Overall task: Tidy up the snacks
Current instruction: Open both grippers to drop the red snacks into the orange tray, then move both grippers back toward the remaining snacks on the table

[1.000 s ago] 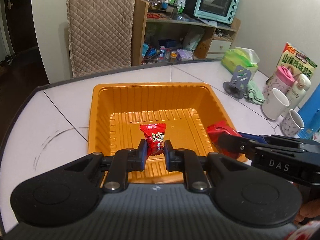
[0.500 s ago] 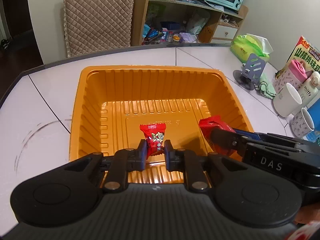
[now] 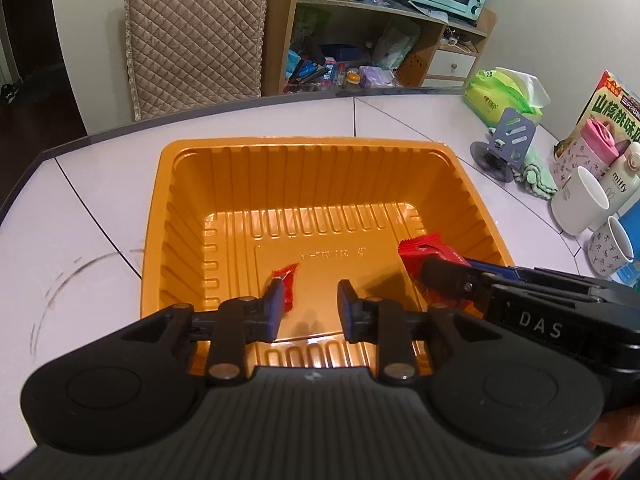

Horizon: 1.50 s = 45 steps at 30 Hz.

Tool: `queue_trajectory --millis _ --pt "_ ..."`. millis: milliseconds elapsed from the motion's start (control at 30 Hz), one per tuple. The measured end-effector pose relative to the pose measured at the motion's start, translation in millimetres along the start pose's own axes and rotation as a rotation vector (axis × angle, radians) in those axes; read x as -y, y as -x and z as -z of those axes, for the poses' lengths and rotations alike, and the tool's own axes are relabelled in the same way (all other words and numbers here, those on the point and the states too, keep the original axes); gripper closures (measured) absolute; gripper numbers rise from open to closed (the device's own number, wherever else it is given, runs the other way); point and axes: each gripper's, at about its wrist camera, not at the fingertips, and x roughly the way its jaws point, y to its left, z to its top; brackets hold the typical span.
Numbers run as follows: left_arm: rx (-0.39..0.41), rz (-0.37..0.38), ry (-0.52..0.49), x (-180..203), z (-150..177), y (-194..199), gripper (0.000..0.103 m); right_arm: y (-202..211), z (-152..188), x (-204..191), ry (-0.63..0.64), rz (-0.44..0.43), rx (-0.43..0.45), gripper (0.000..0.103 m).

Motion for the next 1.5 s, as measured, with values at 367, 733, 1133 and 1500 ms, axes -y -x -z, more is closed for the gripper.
queue_trajectory --millis 367,733,1133,1500 --pt "0.006 -0.008 -0.004 -3 0 8 0.070 -2 -8 -8 -0.012 -0.019 0.021 0.076" --pt "0.034 -0.001 0.030 -15 9 38 0.058 25 -14 -13 -0.018 -0.028 0.087 0.043" --pt "0.061 -0.015 0.081 -35 42 87 0.052 82 14 -12 -0.005 -0.020 0.111 0.043" --pt "0.079 -0.015 0.107 -41 83 135 0.052 138 56 -14 -0.028 0.053 0.129 0.033"
